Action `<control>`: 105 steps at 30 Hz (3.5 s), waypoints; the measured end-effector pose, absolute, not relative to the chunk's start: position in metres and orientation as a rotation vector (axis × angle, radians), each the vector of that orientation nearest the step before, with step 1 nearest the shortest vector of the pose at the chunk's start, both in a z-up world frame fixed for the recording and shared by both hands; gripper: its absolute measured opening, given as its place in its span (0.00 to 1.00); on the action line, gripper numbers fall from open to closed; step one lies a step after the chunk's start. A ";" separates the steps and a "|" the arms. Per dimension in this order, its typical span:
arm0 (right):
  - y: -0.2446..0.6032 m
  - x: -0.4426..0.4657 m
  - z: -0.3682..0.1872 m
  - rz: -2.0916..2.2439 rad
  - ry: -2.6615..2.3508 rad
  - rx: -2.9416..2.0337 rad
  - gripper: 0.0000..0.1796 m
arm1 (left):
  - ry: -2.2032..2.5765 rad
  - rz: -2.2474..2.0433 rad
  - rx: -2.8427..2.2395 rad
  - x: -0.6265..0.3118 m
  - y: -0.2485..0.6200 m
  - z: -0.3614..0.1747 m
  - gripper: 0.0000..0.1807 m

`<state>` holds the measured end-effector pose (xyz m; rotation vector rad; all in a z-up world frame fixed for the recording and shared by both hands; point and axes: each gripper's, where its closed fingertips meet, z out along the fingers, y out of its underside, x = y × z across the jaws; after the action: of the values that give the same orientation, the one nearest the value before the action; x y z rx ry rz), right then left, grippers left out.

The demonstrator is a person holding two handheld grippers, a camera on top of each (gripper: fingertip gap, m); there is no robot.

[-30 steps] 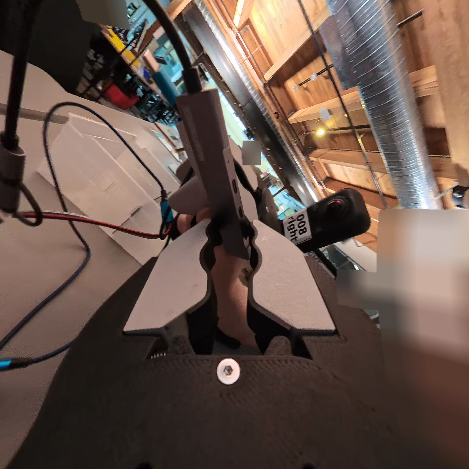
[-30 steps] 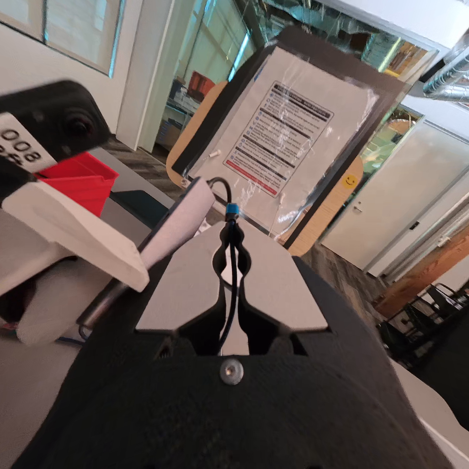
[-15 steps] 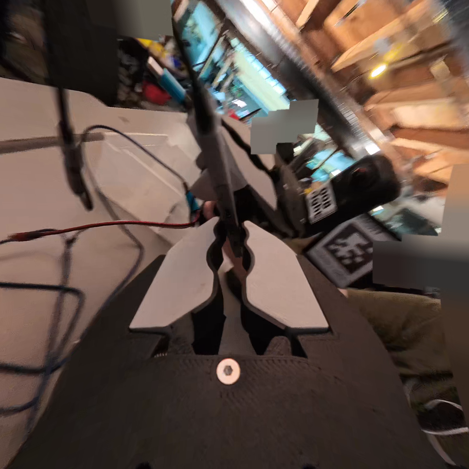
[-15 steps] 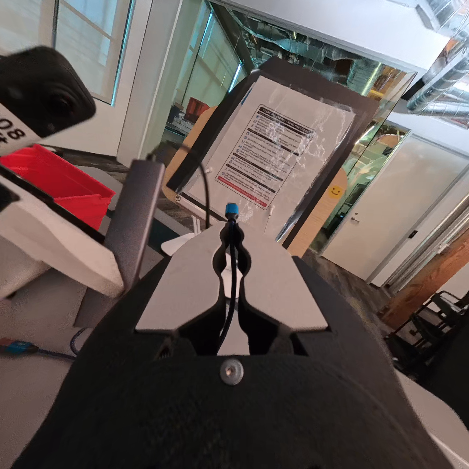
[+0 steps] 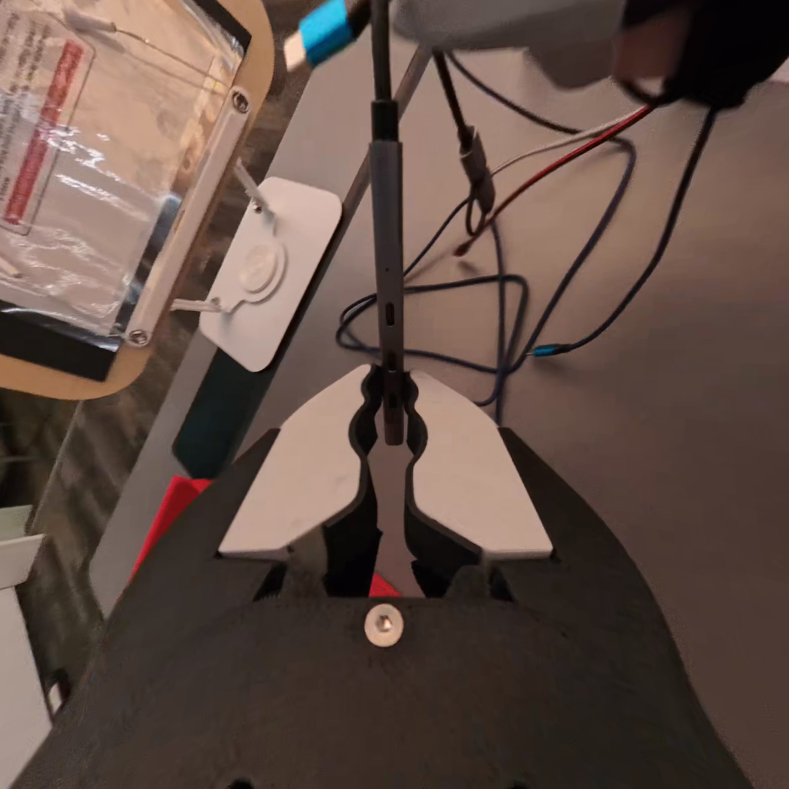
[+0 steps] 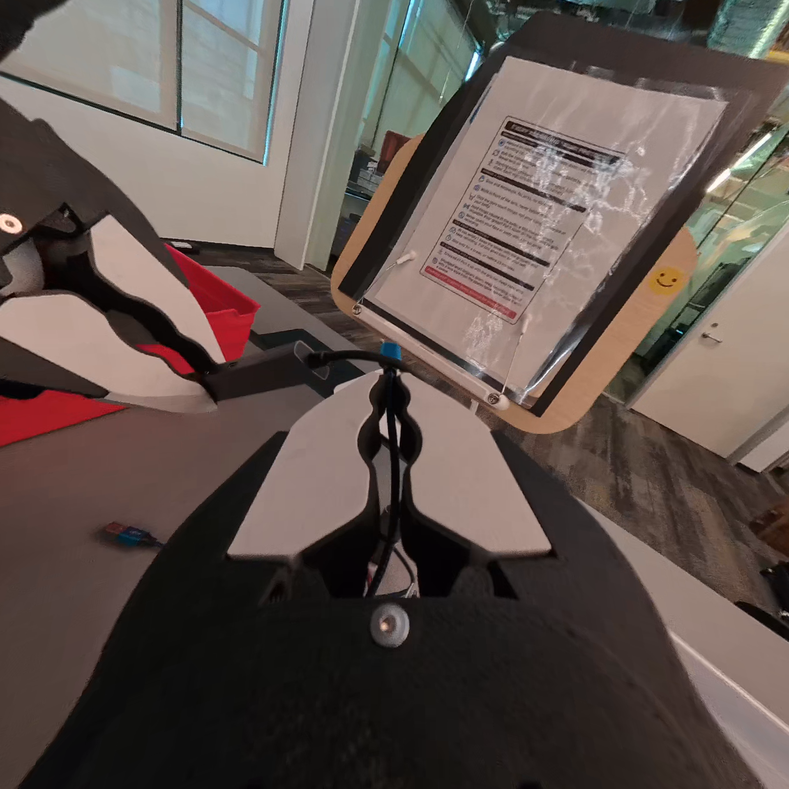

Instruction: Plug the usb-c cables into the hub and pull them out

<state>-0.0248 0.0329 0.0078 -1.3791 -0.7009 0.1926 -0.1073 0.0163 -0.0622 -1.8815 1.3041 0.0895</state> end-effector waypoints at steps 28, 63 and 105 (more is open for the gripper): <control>-0.008 -0.056 0.012 0.400 -0.963 -1.597 0.01 | 1.173 0.439 -1.487 -0.118 0.035 -0.017 0.05; 0.008 -0.062 0.009 0.255 -0.780 -1.513 0.01 | 1.107 0.859 -1.180 -0.103 0.032 0.001 0.05; -0.114 0.054 0.180 0.665 -0.244 -0.610 0.01 | 1.231 1.565 -0.137 0.036 -0.117 0.214 0.05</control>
<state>0.0537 -0.1142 0.1799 -0.6102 -0.2439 0.6646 0.0361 -0.1174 0.2135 -0.1368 1.2308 1.5650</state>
